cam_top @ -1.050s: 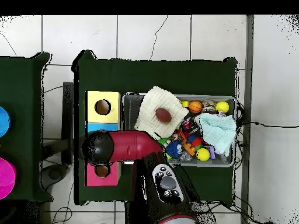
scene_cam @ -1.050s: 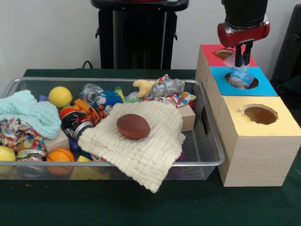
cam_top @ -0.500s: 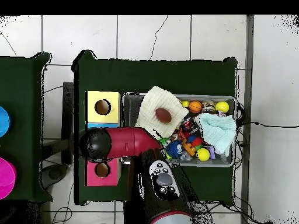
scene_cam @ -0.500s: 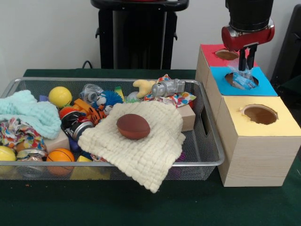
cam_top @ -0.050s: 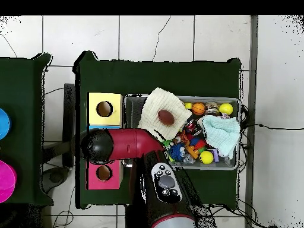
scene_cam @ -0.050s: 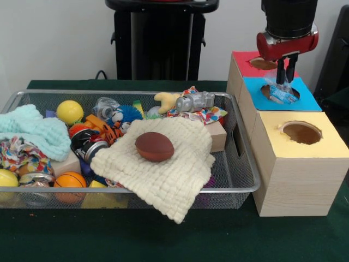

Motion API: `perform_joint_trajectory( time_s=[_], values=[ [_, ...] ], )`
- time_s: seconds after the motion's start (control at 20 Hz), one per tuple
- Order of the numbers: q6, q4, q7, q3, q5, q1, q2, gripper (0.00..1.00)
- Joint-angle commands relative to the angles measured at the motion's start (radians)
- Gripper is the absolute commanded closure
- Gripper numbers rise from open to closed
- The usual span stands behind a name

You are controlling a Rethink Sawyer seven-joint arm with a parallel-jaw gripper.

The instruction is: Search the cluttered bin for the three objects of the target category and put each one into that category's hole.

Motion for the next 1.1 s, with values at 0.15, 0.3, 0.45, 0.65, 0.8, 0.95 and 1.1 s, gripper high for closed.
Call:
perform_joint_trajectory(
  time_s=[0.15,0.3,0.45,0.65,0.8,0.95,1.1],
  values=[
    [0.028,-0.087,0.182,-0.017,0.038,-0.010,0.036,1.00],
    [0.030,-0.091,0.190,-0.024,0.039,-0.006,0.038,1.00],
    [0.032,-0.097,0.194,-0.028,0.040,-0.003,0.040,1.00],
    [0.027,-0.104,0.194,-0.034,0.037,0.001,0.039,1.00],
    [0.025,-0.106,0.195,-0.041,0.034,0.004,0.039,1.00],
    [0.029,-0.109,0.192,-0.043,0.034,0.005,0.039,1.00],
    [0.026,-0.112,0.197,-0.050,0.031,0.010,0.038,1.00]
  ],
)
